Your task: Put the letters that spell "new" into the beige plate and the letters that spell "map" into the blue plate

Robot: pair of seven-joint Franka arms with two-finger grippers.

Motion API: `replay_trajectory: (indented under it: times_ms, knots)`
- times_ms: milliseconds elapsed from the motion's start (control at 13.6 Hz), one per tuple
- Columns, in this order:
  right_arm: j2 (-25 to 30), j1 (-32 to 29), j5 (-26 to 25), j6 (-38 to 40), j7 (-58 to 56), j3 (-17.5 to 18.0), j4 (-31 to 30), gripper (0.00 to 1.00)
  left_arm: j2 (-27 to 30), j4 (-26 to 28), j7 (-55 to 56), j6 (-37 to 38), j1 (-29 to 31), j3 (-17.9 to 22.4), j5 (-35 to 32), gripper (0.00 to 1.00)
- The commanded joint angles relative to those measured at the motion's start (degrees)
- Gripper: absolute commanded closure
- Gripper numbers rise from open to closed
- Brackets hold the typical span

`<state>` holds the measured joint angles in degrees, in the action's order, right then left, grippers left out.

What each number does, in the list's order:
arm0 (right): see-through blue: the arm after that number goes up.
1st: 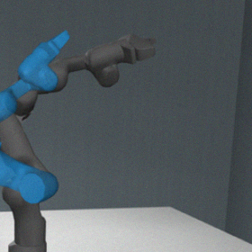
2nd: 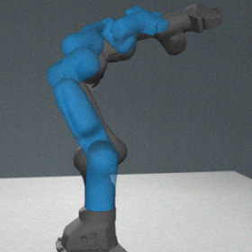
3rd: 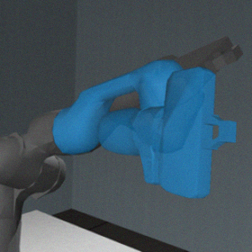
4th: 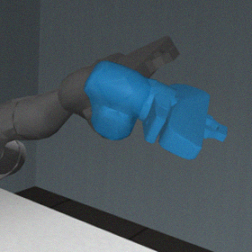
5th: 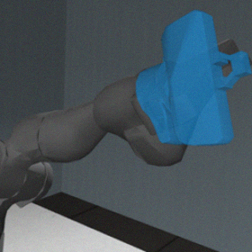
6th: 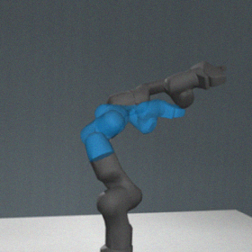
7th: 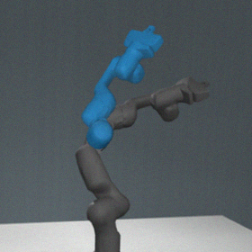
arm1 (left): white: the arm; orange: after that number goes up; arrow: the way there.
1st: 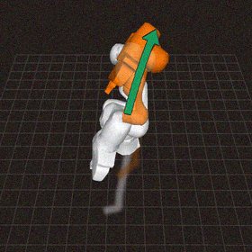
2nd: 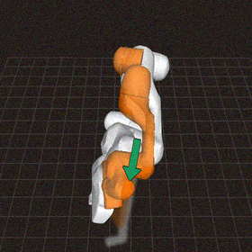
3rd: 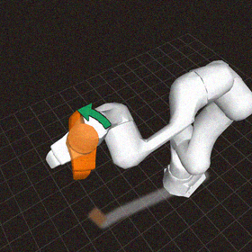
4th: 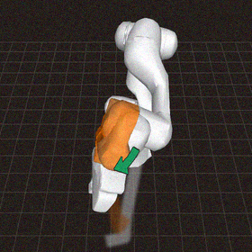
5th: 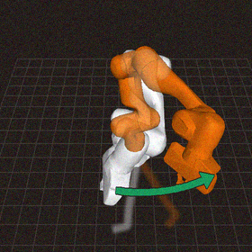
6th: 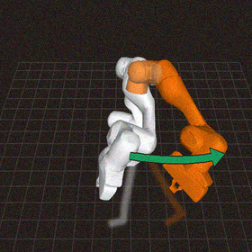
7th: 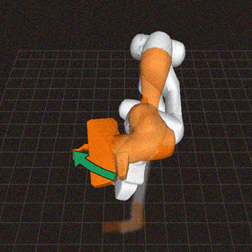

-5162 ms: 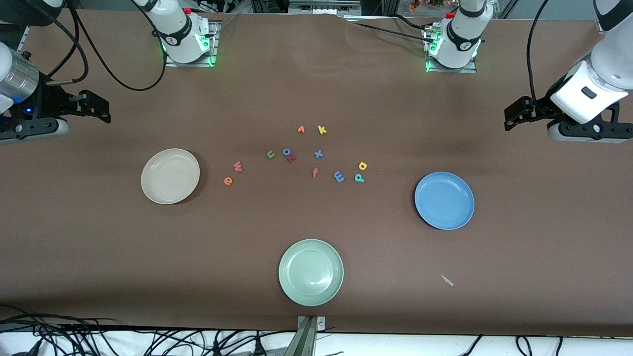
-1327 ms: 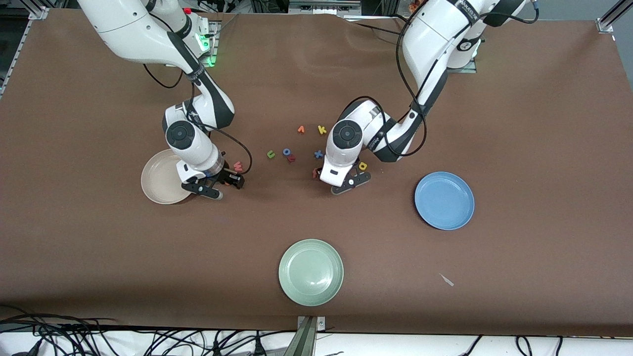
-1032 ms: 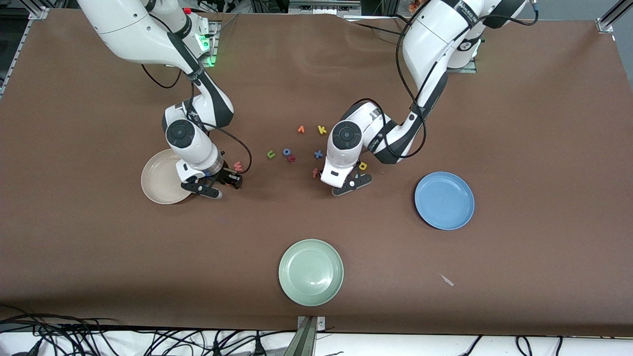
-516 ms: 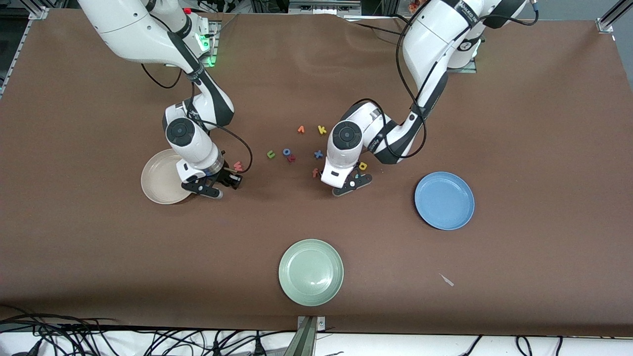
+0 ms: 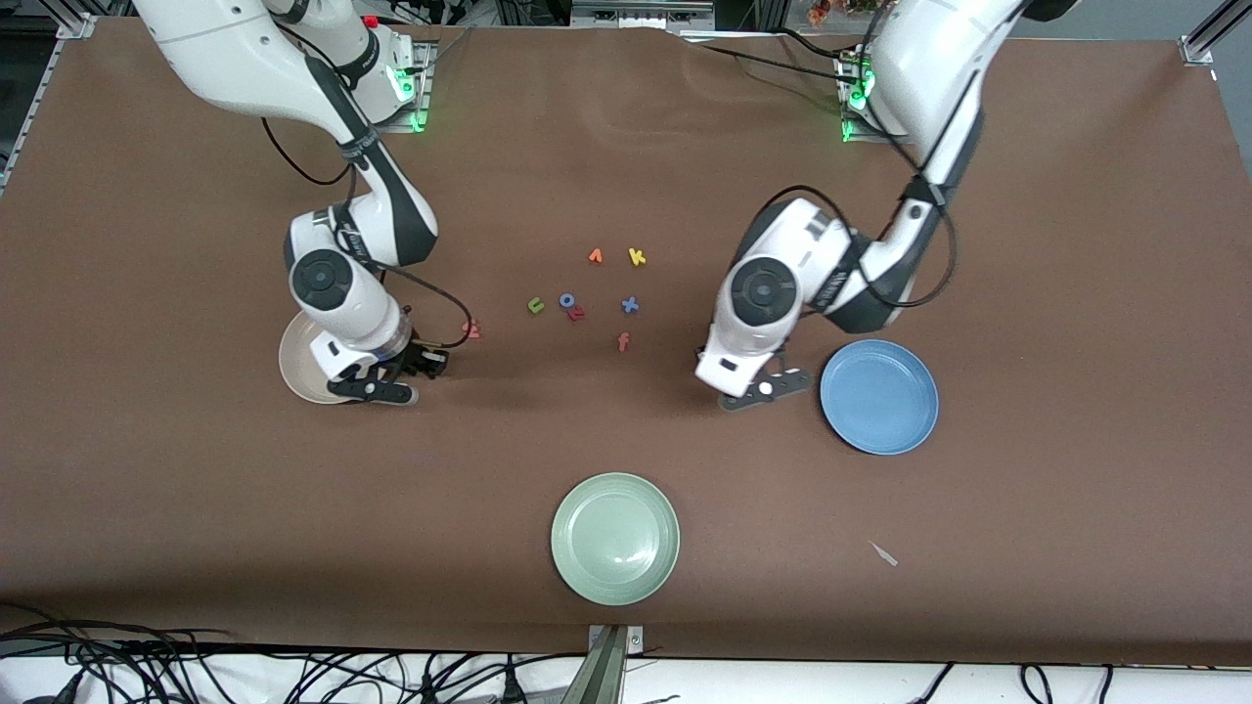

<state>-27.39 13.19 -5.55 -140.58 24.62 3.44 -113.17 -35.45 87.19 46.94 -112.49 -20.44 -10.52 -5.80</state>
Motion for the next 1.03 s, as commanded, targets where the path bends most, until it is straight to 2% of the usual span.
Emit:
replay_trajectory:
  times_ms: [0, 147, 295, 369, 442, 516, 737, 811, 885, 959]
  knots:
    - [3.30, -0.27, -0.42, 5.84, -10.51, -2.98, 0.32, 0.82, 2.32, 1.67, -11.82, 2.71, 5.38, -0.55, -1.76, 1.00]
    - [6.02, -0.27, -0.33, 7.25, -14.93, -4.84, -2.74, 0.81, 2.23, 2.02, -20.97, 2.72, 9.34, -0.46, -1.76, 1.00]
    - [7.96, -0.27, -0.33, 3.76, -15.38, -5.54, -7.92, 0.77, 1.80, 2.37, -28.27, 2.72, 12.77, -0.37, -1.85, 1.00]
    - [8.23, -0.27, -0.33, 1.13, -15.39, -5.55, -10.12, 0.66, 1.62, 2.55, -31.26, 2.63, 14.09, -0.37, -1.85, 1.00]
    - [8.23, -0.27, -0.33, -0.47, -15.39, -5.55, -11.10, 0.57, 0.92, 2.81, -33.03, 2.54, 15.24, -0.37, -1.93, 1.00]
    - [8.23, -0.27, -0.25, -0.48, -15.04, -5.55, -11.11, 0.52, 0.57, 3.16, -33.92, 2.28, 16.21, -0.46, -4.02, 1.00]
    - [9.02, -0.18, 0.37, 0.83, -12.50, -4.76, -10.76, 0.47, -2.94, 5.27, -33.84, -1.92, 16.48, -0.46, -5.89, 0.99]
    - [9.02, -0.09, 0.37, 1.01, -7.79, -2.75, -10.49, 0.46, -3.74, 5.36, -33.84, -2.29, 16.92, -0.37, -5.89, 0.94]
    - [8.76, -0.09, 0.37, 1.01, -2.35, -0.04, -9.97, 0.41, -3.92, 5.45, -33.84, -2.29, 17.44, -0.37, -5.89, 0.72]
    - [8.32, 0.34, 0.28, 0.66, 2.06, 1.56, -9.70, 0.41, -4.18, 5.45, -33.76, -2.29, 17.53, -0.37, -5.89, 0.23]
